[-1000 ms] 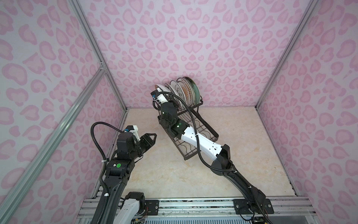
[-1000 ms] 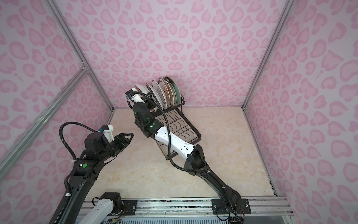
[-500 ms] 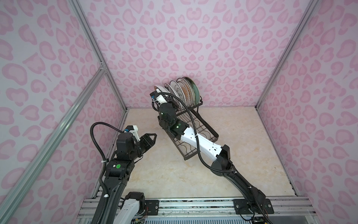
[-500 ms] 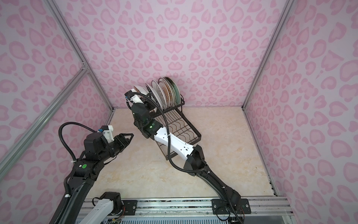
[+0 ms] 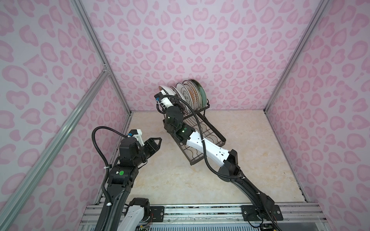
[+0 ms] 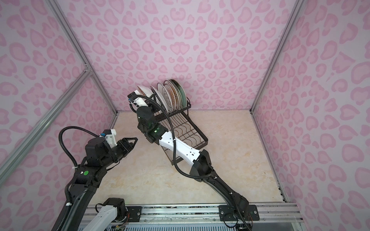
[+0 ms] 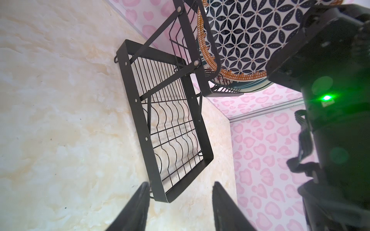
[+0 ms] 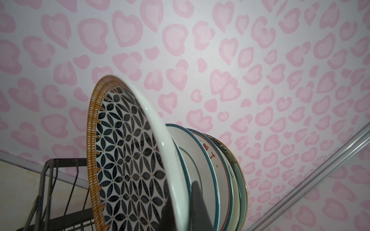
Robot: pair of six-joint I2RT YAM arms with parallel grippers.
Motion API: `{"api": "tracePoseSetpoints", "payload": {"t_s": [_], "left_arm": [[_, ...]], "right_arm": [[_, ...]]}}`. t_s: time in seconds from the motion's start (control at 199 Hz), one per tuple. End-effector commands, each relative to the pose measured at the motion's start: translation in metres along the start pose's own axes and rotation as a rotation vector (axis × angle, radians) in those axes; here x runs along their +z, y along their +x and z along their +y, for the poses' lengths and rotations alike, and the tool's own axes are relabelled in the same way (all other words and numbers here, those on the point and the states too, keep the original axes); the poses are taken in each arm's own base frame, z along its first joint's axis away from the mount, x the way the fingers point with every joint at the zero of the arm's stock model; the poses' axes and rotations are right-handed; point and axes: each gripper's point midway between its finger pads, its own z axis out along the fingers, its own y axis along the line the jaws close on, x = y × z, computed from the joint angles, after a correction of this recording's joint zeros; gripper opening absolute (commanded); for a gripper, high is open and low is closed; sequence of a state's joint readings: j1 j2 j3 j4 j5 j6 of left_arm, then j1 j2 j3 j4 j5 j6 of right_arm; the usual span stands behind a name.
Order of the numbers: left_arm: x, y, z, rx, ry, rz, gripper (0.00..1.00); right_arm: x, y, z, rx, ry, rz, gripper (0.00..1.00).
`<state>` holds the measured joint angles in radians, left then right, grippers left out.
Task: Load plates into a dish rack
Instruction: Place the plate on the dish rack.
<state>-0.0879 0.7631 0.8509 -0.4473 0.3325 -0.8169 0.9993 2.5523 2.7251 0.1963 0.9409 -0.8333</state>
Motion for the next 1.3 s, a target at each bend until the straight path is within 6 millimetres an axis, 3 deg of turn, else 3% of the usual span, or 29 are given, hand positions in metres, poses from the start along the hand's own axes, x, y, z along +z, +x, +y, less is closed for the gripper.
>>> {"api": "tracePoseSetpoints", "payload": {"t_s": [0.0, 0.361, 1.3], "left_arm": [[-0.001, -0.006, -0.007, 0.020, 0.017, -0.017, 0.53], [0.001, -0.005, -0.005, 0.018, 0.015, -0.012, 0.53], [-0.004, -0.003, -0.004, 0.031, 0.009, -0.015, 0.53]], "right_arm": [[-0.004, -0.023, -0.014, 0.128, 0.022, -0.077, 0.00], [-0.005, -0.023, -0.013, 0.129, 0.018, -0.074, 0.00], [-0.003, 0.012, 0.002, 0.061, 0.055, 0.040, 0.00]]}}
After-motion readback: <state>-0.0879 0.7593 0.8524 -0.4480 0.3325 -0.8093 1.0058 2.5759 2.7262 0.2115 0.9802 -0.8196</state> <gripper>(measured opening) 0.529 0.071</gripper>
